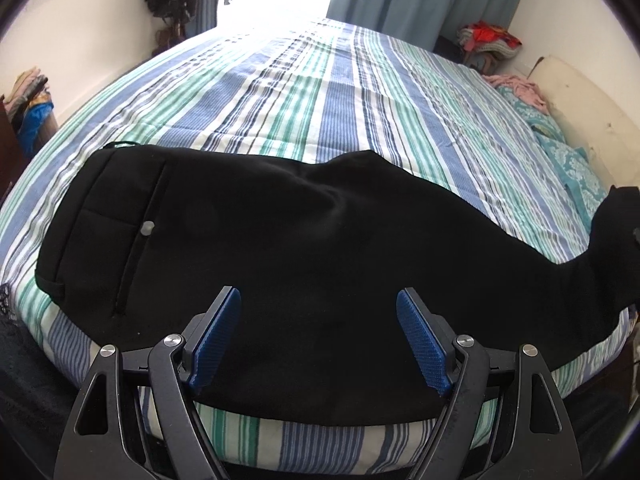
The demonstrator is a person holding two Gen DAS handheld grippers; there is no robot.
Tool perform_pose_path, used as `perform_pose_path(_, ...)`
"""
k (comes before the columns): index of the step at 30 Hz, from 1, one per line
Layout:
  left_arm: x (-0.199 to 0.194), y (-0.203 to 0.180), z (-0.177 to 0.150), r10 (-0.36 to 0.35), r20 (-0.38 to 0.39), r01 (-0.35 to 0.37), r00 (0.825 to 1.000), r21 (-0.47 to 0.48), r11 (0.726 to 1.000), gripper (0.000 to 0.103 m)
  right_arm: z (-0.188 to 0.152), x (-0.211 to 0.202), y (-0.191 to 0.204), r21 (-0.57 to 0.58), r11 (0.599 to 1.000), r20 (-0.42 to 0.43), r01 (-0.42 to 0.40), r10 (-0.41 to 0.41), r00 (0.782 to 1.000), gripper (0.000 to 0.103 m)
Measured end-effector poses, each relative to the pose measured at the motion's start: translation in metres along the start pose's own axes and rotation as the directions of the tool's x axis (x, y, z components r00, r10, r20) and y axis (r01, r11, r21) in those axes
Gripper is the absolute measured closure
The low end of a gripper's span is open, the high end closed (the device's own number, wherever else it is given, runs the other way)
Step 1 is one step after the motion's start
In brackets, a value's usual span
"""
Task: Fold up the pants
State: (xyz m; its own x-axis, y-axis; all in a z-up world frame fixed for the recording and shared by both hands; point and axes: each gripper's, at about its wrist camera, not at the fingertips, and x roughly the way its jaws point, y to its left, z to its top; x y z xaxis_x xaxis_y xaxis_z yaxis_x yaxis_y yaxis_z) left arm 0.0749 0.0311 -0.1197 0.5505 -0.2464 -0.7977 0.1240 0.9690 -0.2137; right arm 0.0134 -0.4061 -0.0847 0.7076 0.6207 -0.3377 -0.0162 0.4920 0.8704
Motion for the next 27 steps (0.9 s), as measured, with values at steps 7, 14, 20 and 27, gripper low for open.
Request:
perform_pose_path(7, -0.005, 0.013, -0.002, -0.023, 0.01, 0.024, 1.0, -0.031, 0.999, 0.021, -0.06, 0.131, 0.038, -0.206, 0.96, -0.127, 0.19, -0.219, 0.968, 0.089)
perform_pose_path(14, -0.008, 0.006, -0.004, -0.056, -0.001, 0.056, 0.998, -0.018, 0.998, 0.021, -0.11, 0.163, 0.048, -0.358, 0.902, -0.152, 0.24, -0.31, 0.938, 0.035)
perform_pose_path(20, -0.018, -0.041, -0.002, -0.193, -0.025, 0.195, 0.981, 0.061, 0.979, 0.021, -0.119, 0.082, 0.054, -0.445, 0.812, 0.065, 0.379, -0.393, 0.917, 0.022)
perform_pose_path(27, 0.003, -0.128, -0.008, -0.128, -0.105, 0.154, 0.986, 0.297, 0.942, 0.025, -0.124, 0.004, 0.02, -0.342, 0.749, 0.234, 0.567, -0.517, 0.824, 0.021)
